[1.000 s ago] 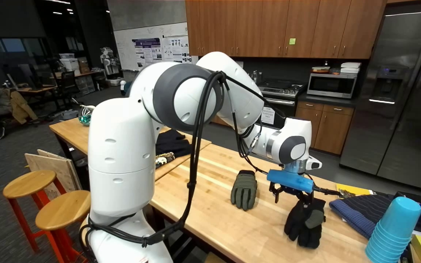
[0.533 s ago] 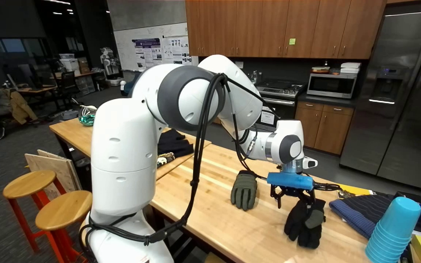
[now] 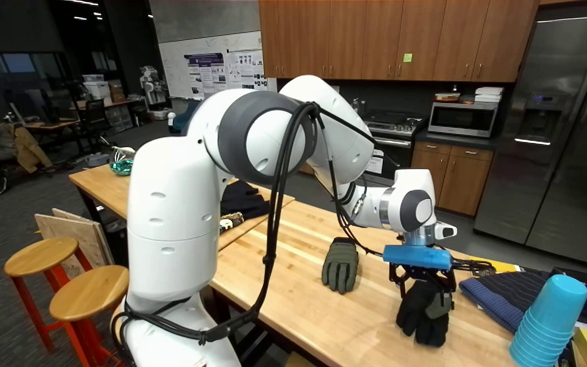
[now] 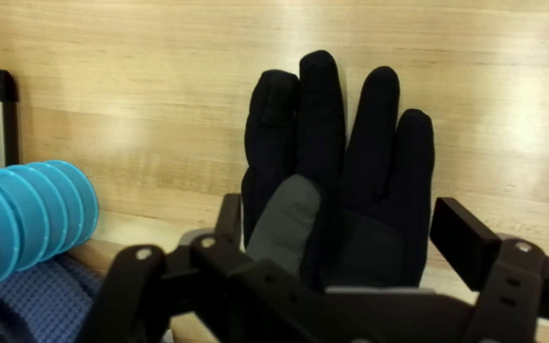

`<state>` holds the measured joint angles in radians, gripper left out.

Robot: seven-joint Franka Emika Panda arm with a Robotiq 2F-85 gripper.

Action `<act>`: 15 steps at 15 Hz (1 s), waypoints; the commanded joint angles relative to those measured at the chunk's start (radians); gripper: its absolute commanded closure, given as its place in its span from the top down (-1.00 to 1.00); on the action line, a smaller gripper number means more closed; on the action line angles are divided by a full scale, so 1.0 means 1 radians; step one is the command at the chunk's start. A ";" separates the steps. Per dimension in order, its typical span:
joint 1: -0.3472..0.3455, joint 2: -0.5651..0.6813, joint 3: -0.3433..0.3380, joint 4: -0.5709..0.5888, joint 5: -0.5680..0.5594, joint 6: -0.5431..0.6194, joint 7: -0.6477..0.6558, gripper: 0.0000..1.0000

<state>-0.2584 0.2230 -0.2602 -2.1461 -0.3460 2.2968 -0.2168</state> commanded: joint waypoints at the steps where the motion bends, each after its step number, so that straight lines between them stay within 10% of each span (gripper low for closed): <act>1: -0.031 -0.016 -0.014 -0.025 0.030 0.038 -0.002 1.00; 15: -0.055 0.061 -0.016 -0.007 0.139 0.170 0.003 1.00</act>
<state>-0.3050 0.2636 -0.2792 -2.1632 -0.2262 2.4405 -0.2163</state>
